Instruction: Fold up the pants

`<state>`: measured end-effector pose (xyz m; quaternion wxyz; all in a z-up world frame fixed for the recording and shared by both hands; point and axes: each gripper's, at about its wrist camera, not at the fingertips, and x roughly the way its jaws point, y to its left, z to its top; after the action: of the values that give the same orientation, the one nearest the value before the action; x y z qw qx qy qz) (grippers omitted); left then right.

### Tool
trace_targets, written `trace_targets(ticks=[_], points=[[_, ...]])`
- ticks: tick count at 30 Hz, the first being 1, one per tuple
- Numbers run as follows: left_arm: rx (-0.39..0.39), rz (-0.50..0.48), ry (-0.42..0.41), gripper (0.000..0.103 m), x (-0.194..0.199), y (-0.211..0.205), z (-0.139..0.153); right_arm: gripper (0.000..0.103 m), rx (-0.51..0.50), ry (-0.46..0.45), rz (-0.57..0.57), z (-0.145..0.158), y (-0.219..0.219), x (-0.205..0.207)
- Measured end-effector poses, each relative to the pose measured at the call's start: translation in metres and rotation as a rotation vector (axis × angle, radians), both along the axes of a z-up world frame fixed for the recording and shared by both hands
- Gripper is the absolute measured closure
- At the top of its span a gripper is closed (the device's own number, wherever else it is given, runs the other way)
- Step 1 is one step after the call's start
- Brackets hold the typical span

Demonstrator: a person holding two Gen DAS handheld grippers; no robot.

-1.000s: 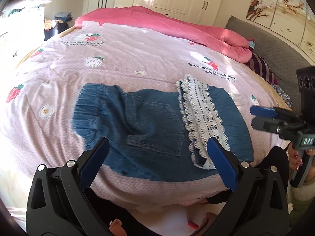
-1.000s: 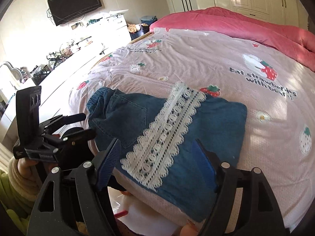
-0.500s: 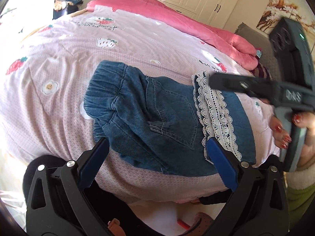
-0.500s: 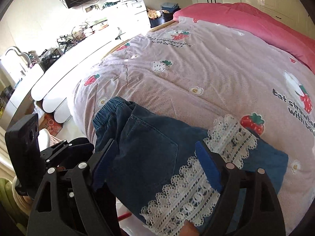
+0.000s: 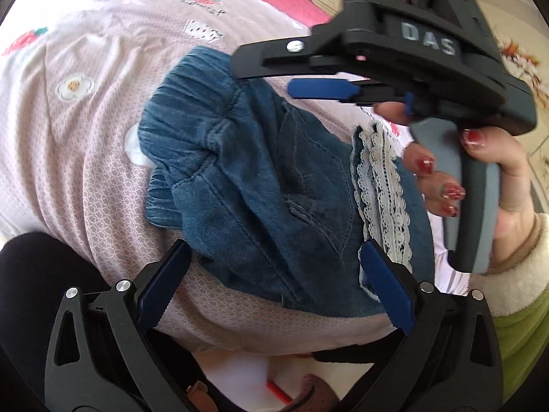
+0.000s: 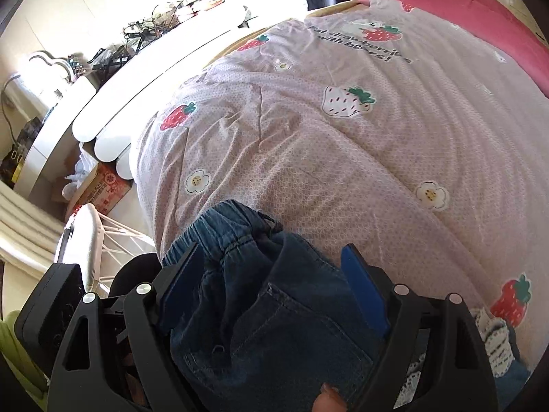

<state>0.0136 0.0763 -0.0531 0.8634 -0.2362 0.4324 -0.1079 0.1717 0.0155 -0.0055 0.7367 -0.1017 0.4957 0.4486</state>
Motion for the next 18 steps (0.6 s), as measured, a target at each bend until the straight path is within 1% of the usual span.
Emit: trace_targets(ticks=[2, 4, 5, 6, 7, 9, 11, 13, 15, 16, 17, 18], points=[[-0.020, 0.007, -0.011, 0.010, 0.000, 0.003, 0.000, 0.020, 0.002, 0.057, 0.057, -0.009, 0.011, 0.003], [-0.035, 0.017, -0.013, 0.010, 0.000, 0.006, 0.000, 0.020, -0.004, 0.067, 0.090, -0.016, 0.020, 0.003], [-0.041, 0.020, -0.014, 0.010, -0.001, 0.005, -0.001, 0.026, -0.002, 0.072, 0.094, -0.020, 0.023, 0.002], [-0.050, 0.024, -0.014, 0.010, -0.001, 0.006, -0.002, 0.051, 0.011, 0.094, 0.096, -0.022, 0.024, 0.003], [-0.057, 0.028, -0.014, 0.010, -0.001, 0.007, -0.002, 0.054, 0.006, 0.104, 0.083, -0.025, 0.024, 0.004], [-0.080, 0.032, -0.015, 0.010, 0.001, 0.009, -0.003, 0.064, 0.014, 0.084, 0.082, -0.022, 0.020, 0.003], [-0.098, 0.035, -0.014, 0.010, 0.003, 0.010, -0.004, 0.069, 0.066, 0.099, 0.062, -0.013, 0.007, 0.004], [-0.107, 0.038, -0.017, 0.010, 0.004, 0.011, -0.005, 0.071, 0.128, 0.112, 0.048, -0.002, -0.008, 0.005], [-0.118, 0.044, -0.031, 0.010, 0.007, 0.011, -0.004, 0.071, 0.157, 0.103, 0.046, 0.008, -0.018, 0.003], [-0.115, 0.041, -0.041, 0.013, 0.008, 0.011, -0.002, 0.071, 0.172, 0.096, 0.044, 0.014, -0.024, 0.001], [-0.114, 0.039, -0.046, 0.024, 0.010, 0.010, -0.001, 0.071, 0.185, 0.088, 0.040, 0.020, -0.030, 0.000], [-0.120, 0.033, -0.052, 0.031, 0.010, 0.009, 0.000, 0.071, 0.192, 0.080, 0.036, 0.023, -0.033, -0.001]])
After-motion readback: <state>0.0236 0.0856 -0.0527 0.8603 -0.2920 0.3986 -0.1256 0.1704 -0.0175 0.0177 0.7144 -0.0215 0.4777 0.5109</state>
